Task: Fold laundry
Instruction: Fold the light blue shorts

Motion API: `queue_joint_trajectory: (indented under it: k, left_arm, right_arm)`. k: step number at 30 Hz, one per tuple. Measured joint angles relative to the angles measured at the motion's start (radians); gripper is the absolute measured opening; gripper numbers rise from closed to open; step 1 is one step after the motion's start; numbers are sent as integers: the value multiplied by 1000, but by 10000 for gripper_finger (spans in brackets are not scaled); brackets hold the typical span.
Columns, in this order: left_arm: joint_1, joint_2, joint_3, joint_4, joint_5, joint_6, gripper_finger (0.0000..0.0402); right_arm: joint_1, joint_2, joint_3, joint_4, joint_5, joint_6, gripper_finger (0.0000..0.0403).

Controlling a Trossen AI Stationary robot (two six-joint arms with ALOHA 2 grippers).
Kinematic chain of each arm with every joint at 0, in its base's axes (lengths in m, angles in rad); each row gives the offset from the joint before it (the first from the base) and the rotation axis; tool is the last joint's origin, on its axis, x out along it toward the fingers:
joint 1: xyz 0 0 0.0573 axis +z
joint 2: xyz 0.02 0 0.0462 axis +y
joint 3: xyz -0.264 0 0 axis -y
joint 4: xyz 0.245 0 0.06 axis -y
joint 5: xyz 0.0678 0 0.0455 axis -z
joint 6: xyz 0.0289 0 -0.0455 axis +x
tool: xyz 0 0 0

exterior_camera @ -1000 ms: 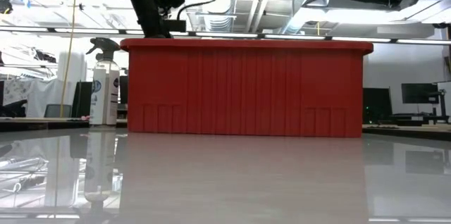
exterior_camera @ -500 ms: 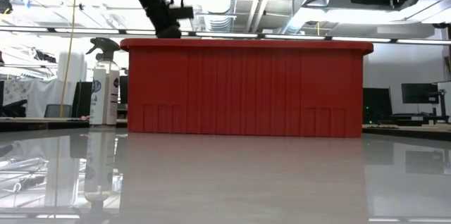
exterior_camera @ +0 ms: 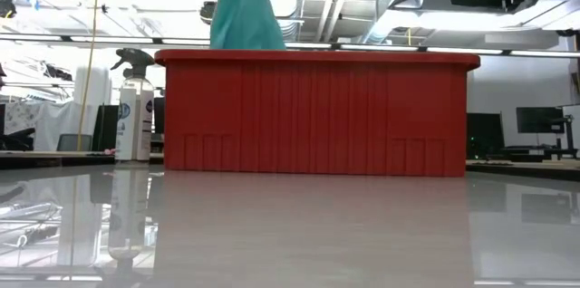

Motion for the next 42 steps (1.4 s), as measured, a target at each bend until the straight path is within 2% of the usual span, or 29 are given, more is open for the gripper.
queue_joint_trajectory:
  k: [3, 7, 10, 13, 20, 28, 37, 42]
  left_arm:
    - [-69, -16, 63, 1, 108, -58, 0]
    - [-177, -26, 122, 3, 337, -135, 0]
    - [-273, -35, 131, 14, 481, -196, 0]
    - [-379, -41, 131, 13, 575, -219, 0]
    - [-634, -26, 130, 75, 567, -211, 0]
    - [-853, 40, 130, 147, 574, -90, 0]
    - [-1061, 104, 129, 165, 745, 81, 0]
    - [-1167, 107, 130, 164, 686, 222, 0]
  right_arm:
    - [0, 0, 0, 0, 0, 3, 189]
    - [0, 0, 0, 0, -1, 42, 189]
    - [0, 0, 0, 0, -7, 69, 189]
    - [0, 1, 0, 0, -8, 79, 189]
    - [0, 1, 0, 0, -9, 81, 189]
    - [0, 1, 0, -1, -9, 78, 189]
    - [0, 1, 0, -34, -9, 79, 189]
    - [0, 1, 0, -60, -9, 79, 189]
